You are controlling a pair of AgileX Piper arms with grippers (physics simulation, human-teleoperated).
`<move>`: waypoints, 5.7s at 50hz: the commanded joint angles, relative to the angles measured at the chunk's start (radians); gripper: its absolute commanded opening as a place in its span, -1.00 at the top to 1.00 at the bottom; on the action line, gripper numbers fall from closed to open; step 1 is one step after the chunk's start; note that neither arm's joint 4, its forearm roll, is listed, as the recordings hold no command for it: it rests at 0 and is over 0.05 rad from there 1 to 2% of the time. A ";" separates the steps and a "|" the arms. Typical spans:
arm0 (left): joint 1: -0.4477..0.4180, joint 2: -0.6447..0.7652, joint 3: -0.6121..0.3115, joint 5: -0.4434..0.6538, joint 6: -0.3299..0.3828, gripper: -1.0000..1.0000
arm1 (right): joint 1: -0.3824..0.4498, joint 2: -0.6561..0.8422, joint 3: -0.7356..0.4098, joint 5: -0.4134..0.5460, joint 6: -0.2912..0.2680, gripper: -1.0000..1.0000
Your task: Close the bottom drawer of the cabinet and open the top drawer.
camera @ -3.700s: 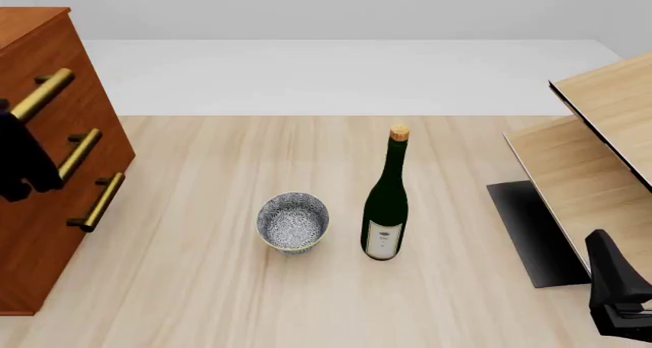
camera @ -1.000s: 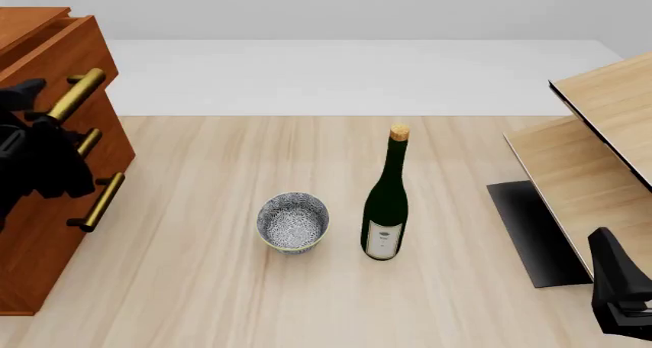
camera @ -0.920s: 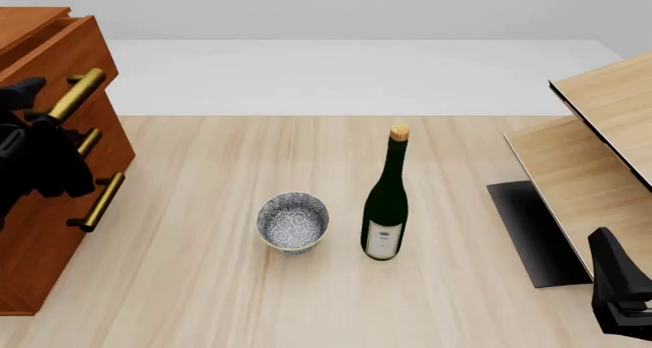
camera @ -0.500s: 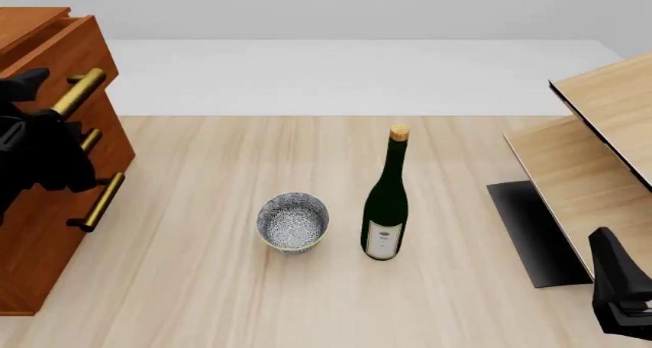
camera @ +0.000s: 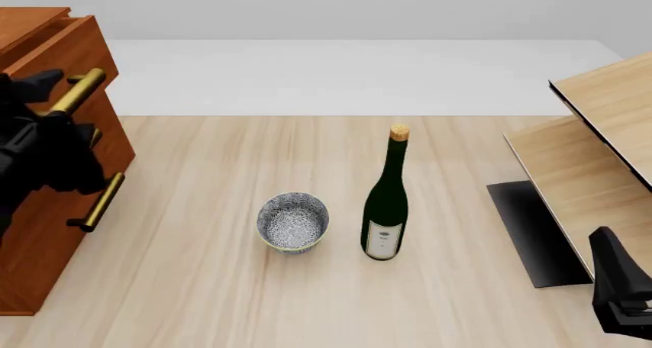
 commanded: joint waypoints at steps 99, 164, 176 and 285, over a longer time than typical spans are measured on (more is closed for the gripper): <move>-0.088 0.022 -1.104 1.371 -0.774 -1.00 | -0.059 0.002 -0.006 0.000 0.164 -1.00; 0.015 0.030 -0.973 1.517 -1.310 -1.00 | -0.046 0.002 -0.007 0.001 0.144 -1.00; 0.063 0.001 -0.883 1.478 -1.285 -1.00 | -0.047 0.001 -0.006 0.001 0.146 -1.00; 0.180 -0.050 -0.550 1.293 -1.258 -1.00 | -0.056 0.001 -0.007 0.000 0.136 -1.00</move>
